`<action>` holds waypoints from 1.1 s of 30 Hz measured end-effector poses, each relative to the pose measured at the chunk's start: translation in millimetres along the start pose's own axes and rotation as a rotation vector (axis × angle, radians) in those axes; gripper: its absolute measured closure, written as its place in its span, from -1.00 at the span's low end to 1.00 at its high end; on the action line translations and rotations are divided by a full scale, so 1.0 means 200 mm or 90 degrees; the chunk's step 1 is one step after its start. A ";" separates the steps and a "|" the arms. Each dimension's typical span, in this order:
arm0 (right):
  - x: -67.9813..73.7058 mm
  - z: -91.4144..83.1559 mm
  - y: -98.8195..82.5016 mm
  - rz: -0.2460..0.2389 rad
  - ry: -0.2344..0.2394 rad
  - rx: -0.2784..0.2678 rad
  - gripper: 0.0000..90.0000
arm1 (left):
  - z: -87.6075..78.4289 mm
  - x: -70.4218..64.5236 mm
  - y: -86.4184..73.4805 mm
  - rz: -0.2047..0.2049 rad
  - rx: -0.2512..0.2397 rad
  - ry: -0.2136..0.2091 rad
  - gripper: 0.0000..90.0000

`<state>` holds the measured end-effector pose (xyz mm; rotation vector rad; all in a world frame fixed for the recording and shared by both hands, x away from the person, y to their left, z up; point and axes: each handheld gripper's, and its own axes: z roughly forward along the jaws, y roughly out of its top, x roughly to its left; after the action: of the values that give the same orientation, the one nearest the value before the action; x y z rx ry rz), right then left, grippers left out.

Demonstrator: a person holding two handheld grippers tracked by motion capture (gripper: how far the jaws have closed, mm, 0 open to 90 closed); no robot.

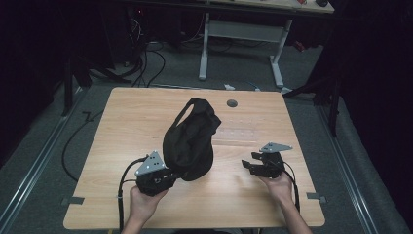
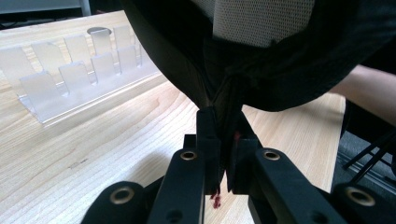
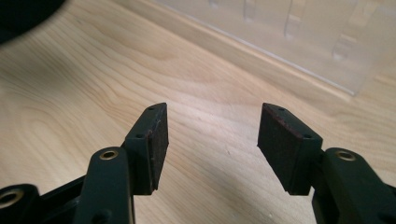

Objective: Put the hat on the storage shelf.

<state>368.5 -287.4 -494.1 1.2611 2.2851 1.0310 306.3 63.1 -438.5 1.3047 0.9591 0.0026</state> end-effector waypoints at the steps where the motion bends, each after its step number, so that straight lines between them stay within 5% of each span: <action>1: 0.00 0.01 -0.01 0.001 -0.003 0.003 -0.05 | 0.00 0.00 0.00 0.001 -0.002 0.001 0.91; 8: -0.02 0.05 -0.07 0.016 -0.025 0.018 -0.06 | -0.02 0.02 0.03 -0.006 -0.018 0.011 0.91; 14: -0.01 0.08 -0.12 -0.003 -0.052 0.038 -0.09 | -0.02 0.04 0.06 -0.015 -0.031 0.013 0.91; 16: 0.00 0.09 -0.16 -0.007 -0.058 0.004 -0.11 | -0.01 0.05 0.08 -0.012 -0.035 0.019 0.91; 33: 0.00 0.09 -0.17 -0.002 -0.063 0.003 -0.15 | 0.04 0.10 0.27 -0.013 -0.091 0.056 0.91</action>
<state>359.4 -290.4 -530.8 1.2805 2.2162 0.9397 351.7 83.9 -407.3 1.1708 1.0280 0.1118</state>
